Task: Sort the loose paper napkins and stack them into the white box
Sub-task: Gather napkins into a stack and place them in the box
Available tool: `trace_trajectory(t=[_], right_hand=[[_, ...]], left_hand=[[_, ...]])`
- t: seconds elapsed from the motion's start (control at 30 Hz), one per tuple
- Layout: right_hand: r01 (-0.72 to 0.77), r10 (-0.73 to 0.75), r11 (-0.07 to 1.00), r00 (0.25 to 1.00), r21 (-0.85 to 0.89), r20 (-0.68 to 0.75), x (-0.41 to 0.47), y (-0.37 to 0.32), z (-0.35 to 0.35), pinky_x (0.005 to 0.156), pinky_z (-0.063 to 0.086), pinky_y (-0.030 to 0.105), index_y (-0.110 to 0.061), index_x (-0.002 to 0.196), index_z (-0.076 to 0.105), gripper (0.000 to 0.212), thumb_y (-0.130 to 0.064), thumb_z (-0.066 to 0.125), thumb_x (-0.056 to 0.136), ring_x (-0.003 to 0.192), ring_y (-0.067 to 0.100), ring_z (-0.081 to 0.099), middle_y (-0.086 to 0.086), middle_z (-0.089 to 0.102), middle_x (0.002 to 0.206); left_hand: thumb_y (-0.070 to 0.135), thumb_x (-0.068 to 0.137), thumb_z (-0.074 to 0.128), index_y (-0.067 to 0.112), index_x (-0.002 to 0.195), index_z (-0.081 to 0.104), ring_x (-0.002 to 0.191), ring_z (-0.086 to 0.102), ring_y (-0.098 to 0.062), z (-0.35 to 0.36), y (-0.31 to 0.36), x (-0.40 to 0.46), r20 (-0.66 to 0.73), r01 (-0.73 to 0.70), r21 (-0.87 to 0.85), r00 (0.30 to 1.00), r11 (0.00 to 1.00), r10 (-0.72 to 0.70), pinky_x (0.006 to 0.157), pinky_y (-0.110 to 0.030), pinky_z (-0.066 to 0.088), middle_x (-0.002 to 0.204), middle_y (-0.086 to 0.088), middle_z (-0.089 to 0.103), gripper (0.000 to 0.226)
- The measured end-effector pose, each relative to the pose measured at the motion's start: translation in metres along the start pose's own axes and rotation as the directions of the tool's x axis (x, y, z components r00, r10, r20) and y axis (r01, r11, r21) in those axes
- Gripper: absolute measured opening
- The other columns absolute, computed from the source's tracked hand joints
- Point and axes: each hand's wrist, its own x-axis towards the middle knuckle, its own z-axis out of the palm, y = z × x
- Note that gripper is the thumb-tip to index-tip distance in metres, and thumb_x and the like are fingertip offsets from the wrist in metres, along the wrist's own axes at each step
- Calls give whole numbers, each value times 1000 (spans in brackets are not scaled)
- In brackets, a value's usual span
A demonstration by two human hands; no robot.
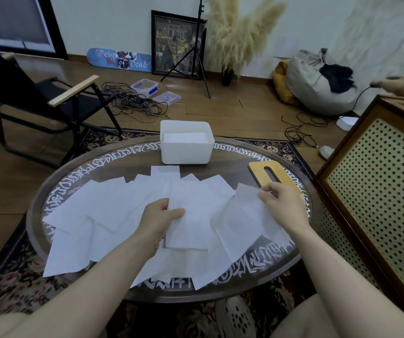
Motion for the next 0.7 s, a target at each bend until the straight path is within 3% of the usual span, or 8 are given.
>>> trace_trajectory(t=[0.17,0.33,0.5,0.6,0.7], right_hand=[[-65,93,956,992,285,-84,2,-17,-1,78,47,40,-26,76,62,15,-27,60,90,75,20,60,-4,66,73],[-84,172,828,979,554,-109,-2,-38,-5,65,42,30,-17,83,66,9,-19,60,90,70,17,56,2,67,77],[-296,260,636,952,713,163,-7,-52,10,73,49,34,-19,85,64,9,-15,60,92,79,22,61,10,69,96],[-435,280,496,899,752,336,-11,-62,23,64,51,30,-9,97,62,7,-8,55,95,72,20,62,9,68,88],[-519,276,439,855,733,440,-17,-70,35,61,47,28,-8,99,63,10,-6,55,94,71,19,61,7,68,84]], left_hand=[[1,88,61,10,100,66,76,65,-18,-4,1,0,-13,-2,-15,1000,1000,2,57,-26,47,92,-2,70,16],[2,89,60,9,102,66,81,65,-22,-6,1,0,-34,-10,-13,999,1000,10,60,-27,48,97,-6,69,16],[5,90,60,9,102,66,81,64,-22,-7,1,0,-51,-21,-31,999,999,20,61,-28,48,97,-7,69,13],[7,91,59,10,100,67,79,65,-21,-7,1,1,-46,-24,-53,999,998,22,61,-27,49,95,-7,70,12],[10,92,59,11,96,67,79,65,-22,-8,-1,2,-36,-13,-63,999,998,11,72,-32,52,94,-8,71,9]])
